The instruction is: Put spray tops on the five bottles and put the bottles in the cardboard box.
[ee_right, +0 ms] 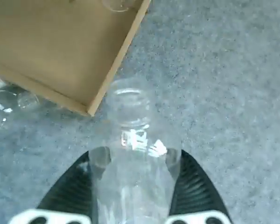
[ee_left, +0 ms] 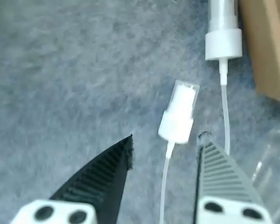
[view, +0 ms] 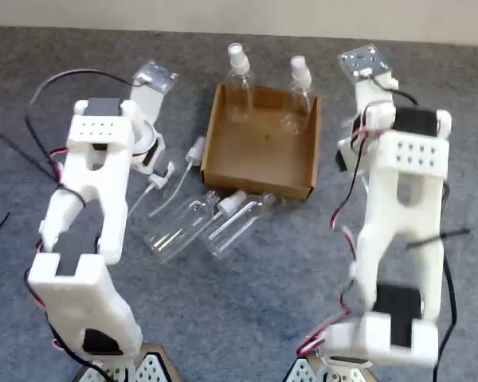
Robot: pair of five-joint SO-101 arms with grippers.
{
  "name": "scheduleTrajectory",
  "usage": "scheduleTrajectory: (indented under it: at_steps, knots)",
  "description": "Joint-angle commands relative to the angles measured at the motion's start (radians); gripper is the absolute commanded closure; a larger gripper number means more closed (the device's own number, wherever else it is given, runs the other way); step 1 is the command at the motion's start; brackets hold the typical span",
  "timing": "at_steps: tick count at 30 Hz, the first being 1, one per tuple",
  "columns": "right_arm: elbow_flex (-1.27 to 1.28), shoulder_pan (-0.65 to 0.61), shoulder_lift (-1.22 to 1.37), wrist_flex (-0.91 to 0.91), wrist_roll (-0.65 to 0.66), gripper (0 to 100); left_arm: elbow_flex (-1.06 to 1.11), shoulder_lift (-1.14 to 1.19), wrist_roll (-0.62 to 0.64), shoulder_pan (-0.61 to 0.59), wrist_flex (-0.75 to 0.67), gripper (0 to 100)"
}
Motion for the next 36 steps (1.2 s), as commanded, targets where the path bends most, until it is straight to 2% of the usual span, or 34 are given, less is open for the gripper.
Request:
scheduleTrajectory:
  at_steps: [1,8,12,19,23,27,30,36]
  knots:
    - [0.202,-0.025,-0.229,-0.122,-0.017,99.4,-0.143,0.094,-0.017,0.021,-0.023,79]
    - [0.547,-0.133,-0.492,-0.278,-0.112,99.4,-0.271,0.269,-0.041,0.047,-0.023,79]
    - [0.604,-0.2,-0.544,-0.283,-0.133,99.4,-0.302,0.323,-0.041,0.048,-0.029,79]
    - [0.611,-0.311,-0.558,-0.285,-0.192,99.4,-0.308,0.381,-0.044,0.041,-0.031,90]
    - [0.628,-0.381,-0.559,-0.361,-0.221,99.4,-0.311,0.372,-0.04,-0.021,-0.023,98]
    - [0.72,-0.423,-0.559,-0.472,-0.239,99.4,-0.306,0.254,-0.038,-0.097,-0.021,99]
    - [0.765,-0.469,-0.559,-0.556,-0.265,99.4,-0.303,0.091,-0.018,-0.131,0.049,99]
    - [0.797,-0.544,-0.561,-0.679,-0.345,99.4,-0.272,-0.321,0.092,-0.116,0.193,99]
